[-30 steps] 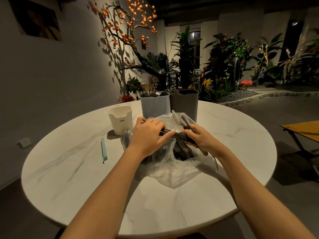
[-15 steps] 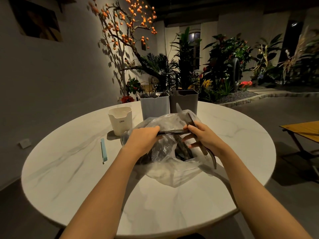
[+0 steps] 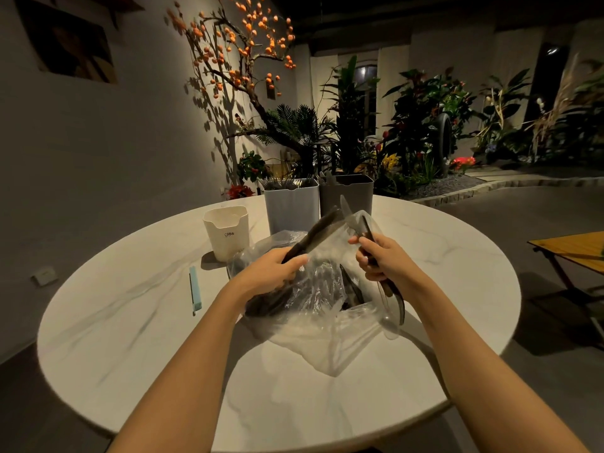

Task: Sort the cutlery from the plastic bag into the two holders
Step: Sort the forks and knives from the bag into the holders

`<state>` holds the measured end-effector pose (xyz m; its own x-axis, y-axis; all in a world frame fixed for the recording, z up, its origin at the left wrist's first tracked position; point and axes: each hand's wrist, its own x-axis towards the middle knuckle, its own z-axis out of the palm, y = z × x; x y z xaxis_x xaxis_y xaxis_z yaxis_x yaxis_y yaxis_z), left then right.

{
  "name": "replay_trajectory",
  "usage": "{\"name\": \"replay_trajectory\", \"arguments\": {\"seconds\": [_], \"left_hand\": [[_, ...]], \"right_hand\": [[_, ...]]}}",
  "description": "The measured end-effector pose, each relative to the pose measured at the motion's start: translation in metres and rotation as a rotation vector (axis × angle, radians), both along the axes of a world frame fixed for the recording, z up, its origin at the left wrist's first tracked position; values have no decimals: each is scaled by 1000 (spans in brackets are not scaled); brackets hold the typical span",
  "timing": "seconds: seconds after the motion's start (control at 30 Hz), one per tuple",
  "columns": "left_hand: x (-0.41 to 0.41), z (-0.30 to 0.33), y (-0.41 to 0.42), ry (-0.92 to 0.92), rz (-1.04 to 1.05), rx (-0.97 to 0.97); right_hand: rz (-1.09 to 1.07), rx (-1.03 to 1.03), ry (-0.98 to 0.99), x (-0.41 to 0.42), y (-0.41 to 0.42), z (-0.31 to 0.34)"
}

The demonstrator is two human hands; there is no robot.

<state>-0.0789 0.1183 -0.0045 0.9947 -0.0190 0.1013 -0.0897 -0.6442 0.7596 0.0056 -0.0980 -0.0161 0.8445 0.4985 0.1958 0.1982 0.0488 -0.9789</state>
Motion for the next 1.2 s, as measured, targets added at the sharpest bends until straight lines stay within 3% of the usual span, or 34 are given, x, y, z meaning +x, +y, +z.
{"name": "replay_trajectory", "arguments": {"seconds": [0.13, 0.4, 0.6, 0.77, 0.93, 1.2], "left_hand": [[0, 5, -5, 71, -9, -237], [3, 7, -16, 40, 48, -333], [3, 8, -27, 51, 70, -376], [10, 12, -39, 34, 121, -609], [23, 6, -49, -110, 217, -793], [22, 1, -47, -100, 130, -1018]], "right_hand": [[46, 115, 105, -2, 4, 1], [177, 329, 272, -3, 22, 6], [153, 265, 257, -2, 30, 13], [139, 253, 236, 0, 40, 19], [170, 230, 176, -1, 53, 24], [164, 192, 135, -5, 56, 17]]}}
